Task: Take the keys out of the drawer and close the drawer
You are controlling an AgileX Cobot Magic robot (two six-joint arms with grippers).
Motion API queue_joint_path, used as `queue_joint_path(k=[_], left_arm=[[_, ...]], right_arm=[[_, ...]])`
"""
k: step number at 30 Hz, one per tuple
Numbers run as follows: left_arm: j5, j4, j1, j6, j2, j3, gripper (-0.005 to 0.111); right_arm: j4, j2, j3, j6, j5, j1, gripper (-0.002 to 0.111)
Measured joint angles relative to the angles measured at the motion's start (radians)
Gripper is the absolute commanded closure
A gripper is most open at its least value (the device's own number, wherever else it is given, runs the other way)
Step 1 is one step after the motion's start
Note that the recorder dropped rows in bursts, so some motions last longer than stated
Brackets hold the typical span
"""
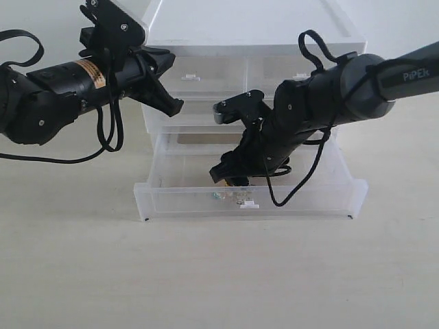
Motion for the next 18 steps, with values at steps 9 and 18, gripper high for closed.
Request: queue_joint_path(k=[9,18], left_arm=[[0.000,0.000,0.000,0.000,0.000,0.000,0.103],[-0.017,0.000,0.000,0.000,0.000,0.000,0.103]], right_arm=[[-0.008,0.023,-0.006,-0.006,-0.030,0.000,0.085],[-0.002,0.026,-0.009,-0.054,-0.035,-0.002,0.108]])
